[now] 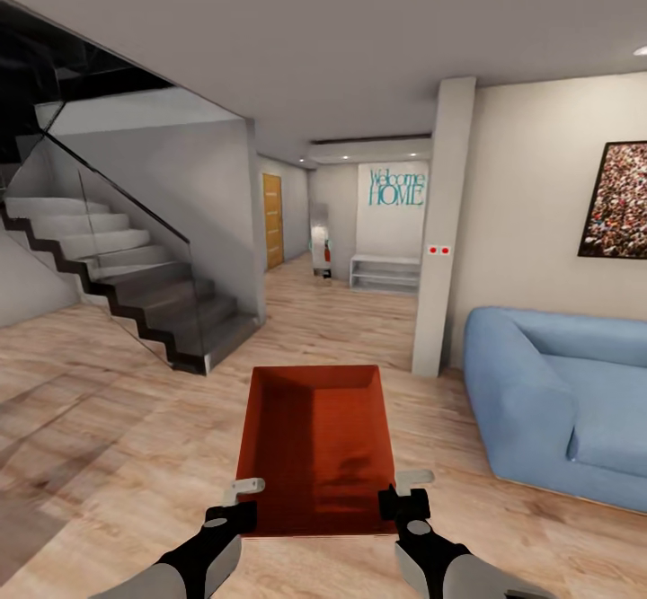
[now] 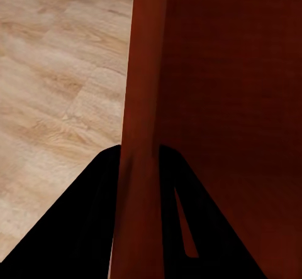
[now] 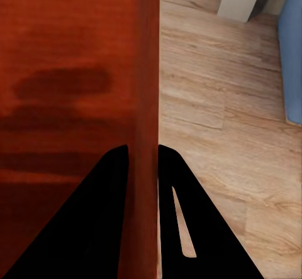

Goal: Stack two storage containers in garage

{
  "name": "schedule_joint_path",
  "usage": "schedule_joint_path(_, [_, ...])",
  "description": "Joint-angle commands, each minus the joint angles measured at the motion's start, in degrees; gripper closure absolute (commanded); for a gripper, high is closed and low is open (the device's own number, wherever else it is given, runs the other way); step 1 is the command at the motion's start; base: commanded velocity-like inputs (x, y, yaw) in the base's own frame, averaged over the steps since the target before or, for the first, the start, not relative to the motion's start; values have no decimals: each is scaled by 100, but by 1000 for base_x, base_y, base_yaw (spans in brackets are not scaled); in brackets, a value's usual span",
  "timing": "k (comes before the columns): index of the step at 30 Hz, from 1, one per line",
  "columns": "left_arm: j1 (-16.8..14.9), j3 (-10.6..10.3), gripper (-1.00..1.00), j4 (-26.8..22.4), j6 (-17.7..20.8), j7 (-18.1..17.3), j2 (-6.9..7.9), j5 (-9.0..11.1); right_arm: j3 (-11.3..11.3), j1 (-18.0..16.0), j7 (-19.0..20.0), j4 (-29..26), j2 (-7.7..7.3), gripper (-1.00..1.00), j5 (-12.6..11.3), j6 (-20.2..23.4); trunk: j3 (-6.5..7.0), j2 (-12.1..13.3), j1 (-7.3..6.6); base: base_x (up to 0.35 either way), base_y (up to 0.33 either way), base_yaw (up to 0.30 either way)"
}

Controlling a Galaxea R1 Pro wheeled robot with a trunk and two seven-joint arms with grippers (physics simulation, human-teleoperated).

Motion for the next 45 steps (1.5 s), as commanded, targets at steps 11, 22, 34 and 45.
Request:
schedule_joint_path(11, [-6, 1, 100, -19, -1, 55, 3, 13, -163, -6, -42, 10, 0, 100, 0, -27, -10, -7, 4, 322, 74, 0])
schedule_joint_path(22, [-6, 0, 100, -19, -1, 55, 2, 13, -164, -6, -17, 10, -9, 100, 1, -25, -10, -7, 4, 322, 71, 0])
schedule_joint_path(34, [-6, 0, 100, -19, -1, 55, 5, 13, -164, -6, -29, 10, 0, 100, 0, -26, -10, -7, 4, 322, 21, 0])
schedule_joint_path(45, [-6, 0, 100, -19, -1, 55, 4, 13, -163, -6, -33, 10, 0, 100, 1, -27, -10, -7, 4, 322, 0, -193])
